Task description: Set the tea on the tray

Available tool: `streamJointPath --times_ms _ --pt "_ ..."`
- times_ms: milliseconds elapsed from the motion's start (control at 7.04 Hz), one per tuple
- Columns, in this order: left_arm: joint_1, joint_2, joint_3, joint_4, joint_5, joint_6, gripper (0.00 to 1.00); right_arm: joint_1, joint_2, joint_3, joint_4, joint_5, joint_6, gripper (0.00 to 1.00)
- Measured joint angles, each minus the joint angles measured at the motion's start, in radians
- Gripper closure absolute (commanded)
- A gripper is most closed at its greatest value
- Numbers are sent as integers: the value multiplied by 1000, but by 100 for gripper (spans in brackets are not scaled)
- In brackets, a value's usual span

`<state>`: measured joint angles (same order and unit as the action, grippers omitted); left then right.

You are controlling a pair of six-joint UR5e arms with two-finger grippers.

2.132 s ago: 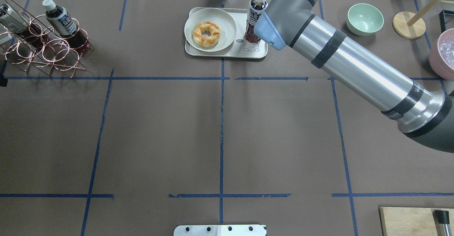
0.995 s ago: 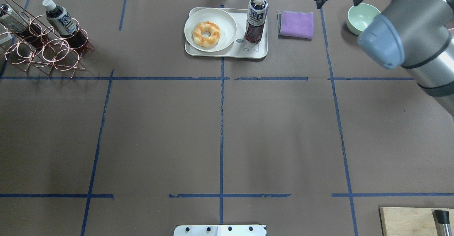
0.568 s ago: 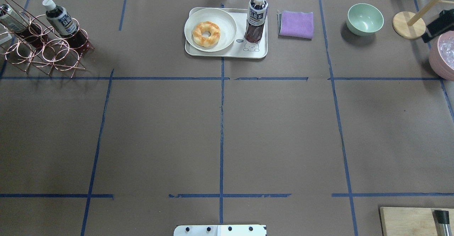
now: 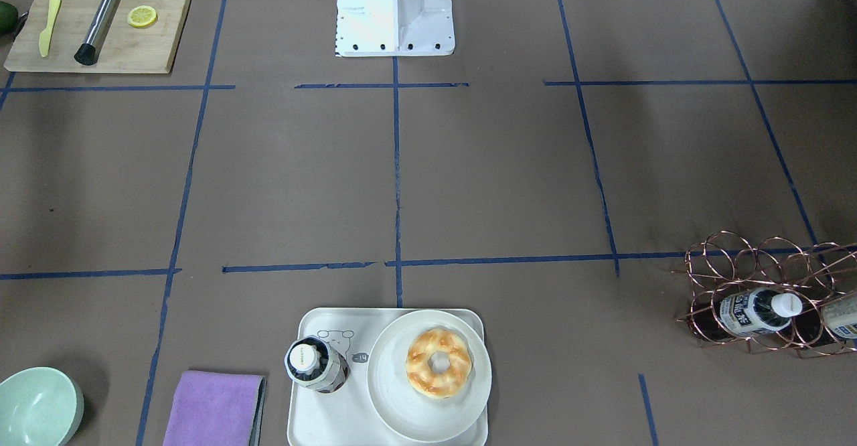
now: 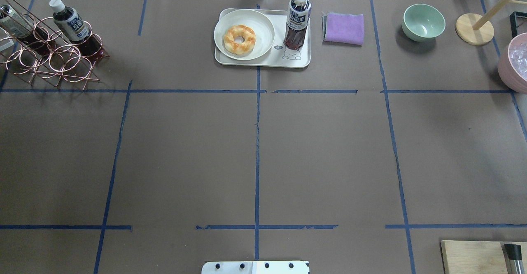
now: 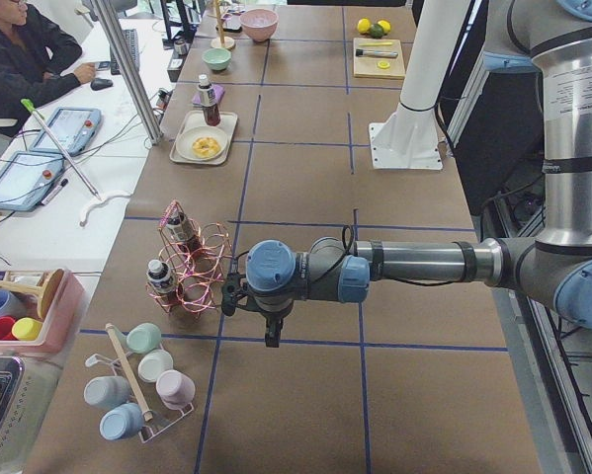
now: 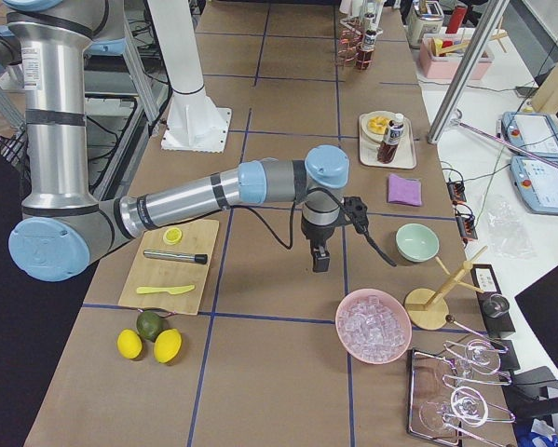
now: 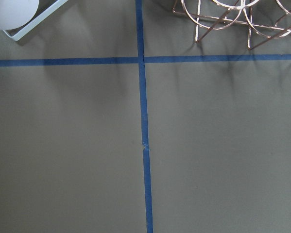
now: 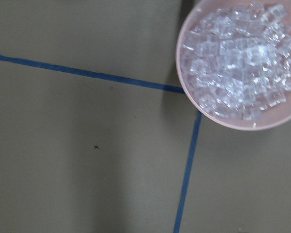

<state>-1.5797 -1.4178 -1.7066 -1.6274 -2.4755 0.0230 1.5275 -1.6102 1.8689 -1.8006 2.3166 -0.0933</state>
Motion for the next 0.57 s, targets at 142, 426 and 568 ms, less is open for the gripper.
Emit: streamJointPath --times_ms 142,426,568 --pt "0 0 0 0 1 0 0 43 -30 -71 55 26 0 0" --pt "1 -3 0 -1 2 0 0 103 -77 -189 206 107 4 0" --pt "1 0 2 -1 4 1 0 113 -89 -216 237 122 6 0"
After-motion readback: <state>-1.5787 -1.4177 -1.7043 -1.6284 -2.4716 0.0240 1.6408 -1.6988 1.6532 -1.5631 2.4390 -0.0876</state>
